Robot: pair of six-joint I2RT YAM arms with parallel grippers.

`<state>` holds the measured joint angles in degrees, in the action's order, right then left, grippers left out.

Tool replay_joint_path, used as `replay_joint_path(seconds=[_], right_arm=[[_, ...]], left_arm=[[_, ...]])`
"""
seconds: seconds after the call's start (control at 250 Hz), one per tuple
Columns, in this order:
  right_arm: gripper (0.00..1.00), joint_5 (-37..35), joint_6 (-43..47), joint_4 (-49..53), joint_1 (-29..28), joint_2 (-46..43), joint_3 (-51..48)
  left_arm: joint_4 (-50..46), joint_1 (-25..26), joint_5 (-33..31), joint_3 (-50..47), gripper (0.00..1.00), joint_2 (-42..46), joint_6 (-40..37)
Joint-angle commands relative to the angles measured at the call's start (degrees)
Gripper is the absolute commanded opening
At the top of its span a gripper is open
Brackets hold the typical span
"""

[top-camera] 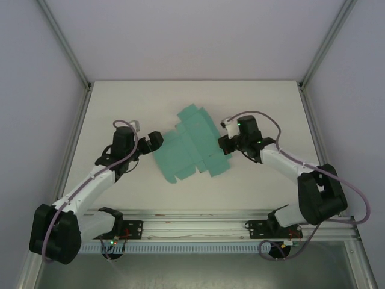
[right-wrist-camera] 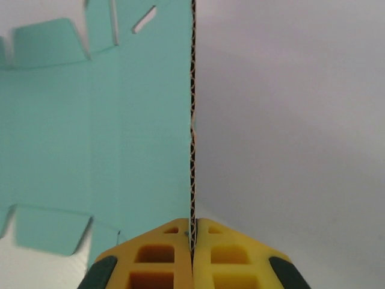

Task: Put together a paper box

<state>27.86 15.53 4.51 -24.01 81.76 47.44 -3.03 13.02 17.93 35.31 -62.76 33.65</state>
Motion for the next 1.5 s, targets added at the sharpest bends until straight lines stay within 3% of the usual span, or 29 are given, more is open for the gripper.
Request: replay_joint_path(seconds=[0.0,0.5,0.704,1.019,1.179,1.287,1.495], right_arm=[[0.02,-13.2,13.8,-0.1,-2.7,2.4,0.8],[0.0,-30.4,45.5,-20.5,-13.8,8.8,-2.4],[0.0,-28.3,50.0,-18.3,-16.3,9.1,0.3],[0.0,-30.0,51.7,-25.9,-16.4,11.1,-1.6],[0.0,-29.7,51.1,-25.7,-16.8,9.3,-1.6],[0.0,-28.7,50.6,-24.3,-16.8,8.9,-1.2],[0.0,-30.7,50.5,-25.3,-16.8,10.0,-0.7]], left_arm=[[3.1,-0.1,4.9,2.3,1.0,-1.1,-1.5],[8.0,0.7,18.2,11.9,1.0,-12.7,0.1],[-0.8,1.8,16.7,22.4,1.0,-19.8,-4.4],[-0.5,3.9,19.0,23.7,0.99,-25.7,-3.6],[-1.5,4.3,17.1,22.3,0.92,-25.8,-3.5],[0.1,4.7,18.3,21.2,0.8,-26.1,-2.7],[1.1,6.3,18.7,20.3,0.74,-25.7,-2.3]])
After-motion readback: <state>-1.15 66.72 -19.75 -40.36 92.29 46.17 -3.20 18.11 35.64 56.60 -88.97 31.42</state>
